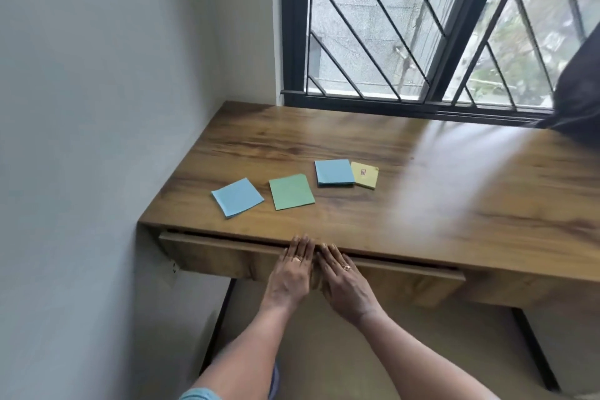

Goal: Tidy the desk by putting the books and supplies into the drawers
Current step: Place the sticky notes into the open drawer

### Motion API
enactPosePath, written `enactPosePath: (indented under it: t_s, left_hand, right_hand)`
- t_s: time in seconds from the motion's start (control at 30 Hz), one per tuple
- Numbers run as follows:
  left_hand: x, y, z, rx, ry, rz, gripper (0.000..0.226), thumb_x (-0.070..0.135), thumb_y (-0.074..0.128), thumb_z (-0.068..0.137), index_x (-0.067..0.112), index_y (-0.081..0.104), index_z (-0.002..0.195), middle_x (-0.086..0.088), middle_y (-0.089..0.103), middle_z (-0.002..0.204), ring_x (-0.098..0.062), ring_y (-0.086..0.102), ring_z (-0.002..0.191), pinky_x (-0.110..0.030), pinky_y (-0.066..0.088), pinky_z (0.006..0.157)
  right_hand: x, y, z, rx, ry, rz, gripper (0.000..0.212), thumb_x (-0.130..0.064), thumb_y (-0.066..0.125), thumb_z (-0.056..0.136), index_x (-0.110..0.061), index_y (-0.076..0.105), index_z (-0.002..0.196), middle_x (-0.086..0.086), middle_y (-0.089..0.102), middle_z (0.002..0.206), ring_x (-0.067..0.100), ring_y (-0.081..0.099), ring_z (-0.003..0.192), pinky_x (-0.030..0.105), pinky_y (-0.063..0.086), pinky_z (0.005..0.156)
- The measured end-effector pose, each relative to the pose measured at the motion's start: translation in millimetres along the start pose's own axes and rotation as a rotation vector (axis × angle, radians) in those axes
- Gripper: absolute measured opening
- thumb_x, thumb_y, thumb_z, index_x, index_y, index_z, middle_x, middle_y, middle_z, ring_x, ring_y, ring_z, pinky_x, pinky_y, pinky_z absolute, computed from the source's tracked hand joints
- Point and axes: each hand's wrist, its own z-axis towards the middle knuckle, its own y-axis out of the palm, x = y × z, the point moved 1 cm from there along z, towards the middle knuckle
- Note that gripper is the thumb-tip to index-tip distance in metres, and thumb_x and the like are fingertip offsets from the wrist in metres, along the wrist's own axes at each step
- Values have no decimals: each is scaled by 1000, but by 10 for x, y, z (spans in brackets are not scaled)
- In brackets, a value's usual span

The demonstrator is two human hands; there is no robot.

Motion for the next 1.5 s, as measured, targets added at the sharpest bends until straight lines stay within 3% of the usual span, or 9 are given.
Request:
enactPosePath:
  t_s: [0.13,0.23,0.33,0.57,0.7,0.9,1.13,1.37,1.5]
  left_hand:
    - [20,24,-23,-122,-63,49,61,17,27,72,6,68,115,-11,63,125,-25,62,115,-36,50,92]
    - [111,25,-90,-177,-96,99,57,15,30,67,7,75,100,-9,74,102,-23,72,95,-36,57,78]
    - [159,-17,-145,-178,-116,147,53,17,31,70,6,77,94,-8,76,93,-21,74,88,-34,59,72]
    - [305,-124,-302,-189,-117,266,47,25,36,73,2,76,73,-10,74,71,-21,73,68,-36,58,79]
    - [375,-153,-547,-161,-118,294,44,22,29,98,-2,55,124,-21,59,125,-32,54,119,-40,30,113]
    - [544,-380,-1146,-110,-131,204,41,18,24,100,5,58,118,-15,61,122,-27,55,113,-32,42,96]
    - [694,-432,-1888,-107,-220,128,43,23,26,102,8,66,104,-10,68,105,-18,63,94,-24,52,79]
    - [818,-591,-2170,-130,-290,69,39,25,35,100,4,67,92,-9,69,90,-16,64,76,-21,52,67]
    - [893,-658,-2256,-176,-351,37,31,26,43,98,5,63,85,-6,55,80,-14,54,69,-21,48,64]
  right_hand:
    - [-62,40,-15,-45,45,7,52,-29,37,77,-10,70,113,5,68,119,19,65,110,29,34,105]
    - [-92,27,-13,-30,73,29,50,-26,37,77,-9,70,111,5,70,113,18,67,106,31,40,101]
    - [-147,-44,27,-23,98,87,44,-24,37,79,-10,70,105,4,71,102,23,68,94,34,54,85]
    - [-263,-142,-66,-124,213,213,25,-20,45,92,-16,65,106,2,66,107,25,60,102,34,43,87]
    - [-374,-303,-256,-266,291,179,29,-24,47,90,-25,65,112,3,68,111,29,62,103,34,46,84]
    - [-552,-523,-639,-377,348,254,29,-22,55,77,-28,70,102,6,71,101,31,64,98,32,51,81]
    - [-785,-647,-1153,-472,341,418,17,-24,67,76,-28,76,90,-5,75,91,13,68,85,23,56,76]
    - [-968,-725,-1409,-540,358,432,18,-12,70,71,-18,76,86,2,74,90,17,68,81,30,58,74]
    - [-1029,-774,-1497,-629,359,451,22,-16,81,64,-17,76,86,-1,73,86,14,65,77,25,55,70]
